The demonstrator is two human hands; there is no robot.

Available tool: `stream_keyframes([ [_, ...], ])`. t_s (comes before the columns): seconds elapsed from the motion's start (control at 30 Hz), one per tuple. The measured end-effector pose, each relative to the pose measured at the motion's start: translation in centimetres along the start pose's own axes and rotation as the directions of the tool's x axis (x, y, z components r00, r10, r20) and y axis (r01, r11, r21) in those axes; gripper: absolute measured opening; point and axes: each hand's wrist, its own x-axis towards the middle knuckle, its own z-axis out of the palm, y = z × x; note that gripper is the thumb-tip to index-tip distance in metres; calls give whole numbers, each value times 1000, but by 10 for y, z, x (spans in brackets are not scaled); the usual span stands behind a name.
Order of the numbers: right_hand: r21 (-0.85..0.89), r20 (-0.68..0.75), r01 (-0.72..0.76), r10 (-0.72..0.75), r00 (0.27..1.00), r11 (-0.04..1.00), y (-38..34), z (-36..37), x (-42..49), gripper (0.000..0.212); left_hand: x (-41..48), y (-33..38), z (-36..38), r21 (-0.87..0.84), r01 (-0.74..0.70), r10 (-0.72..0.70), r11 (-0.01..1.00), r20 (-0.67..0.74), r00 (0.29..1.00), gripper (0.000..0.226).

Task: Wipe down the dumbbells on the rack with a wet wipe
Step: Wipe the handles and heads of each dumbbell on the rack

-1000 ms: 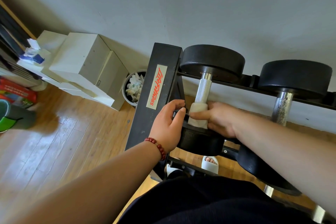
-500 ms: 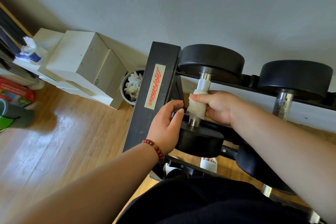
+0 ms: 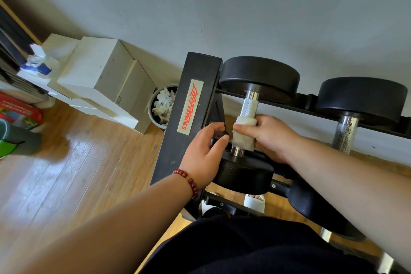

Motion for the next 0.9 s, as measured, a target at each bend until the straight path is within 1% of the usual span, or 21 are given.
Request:
stream_keyframes([
  [0.03,19,-13,19,-19,1000,1000,-4,-3,4,18,2,1,-1,-5,-1,1,1000,10,1000,30],
  [0.1,146,-73,67,-57,996,987,-16,-7,12,8,6,6,-3,-36,8,-8,999,-2,1000,34],
  [0.13,204,-103,90,-70,992,975,-19,-6,16,7,8,8,-3,-51,16,-16,999,-12,1000,35],
  [0.2,205,-133,101,-75,988,974,-14,-2,18,11,12,9,-1,-47,18,-19,999,-18,1000,35],
  [0.27,166,-106,74,-57,993,983,-4,1,14,14,13,10,0,-34,20,-20,999,-26,999,35],
  [0.33,203,-83,67,-51,995,977,-5,0,13,11,13,10,1,-35,25,-26,999,-36,999,33],
  [0.4,276,-132,105,-71,989,955,-12,-3,19,9,13,10,1,-32,27,-28,999,-40,999,32],
  [0.43,286,-166,125,-79,983,950,-16,-3,21,11,14,9,1,-30,28,-29,999,-40,999,32],
  [0.53,206,-192,123,-83,978,971,-10,1,22,23,15,8,0,-11,37,-37,999,-23,999,33],
  [0.63,117,-177,77,-55,983,990,5,4,12,29,19,12,-1,2,56,-56,998,29,998,35],
  [0.7,112,-194,85,-62,979,990,11,4,7,30,25,20,-4,-36,75,-74,997,46,996,36],
  [0.77,149,-208,114,-82,975,982,16,4,6,23,36,26,-8,-95,66,-62,993,37,997,37],
  [0.83,166,-216,139,-102,971,976,18,4,2,9,46,32,-10,-54,28,-24,998,72,997,37],
  [0.9,187,-217,146,-104,971,971,18,4,-1,5,51,33,-9,-34,20,-16,999,114,993,31],
])
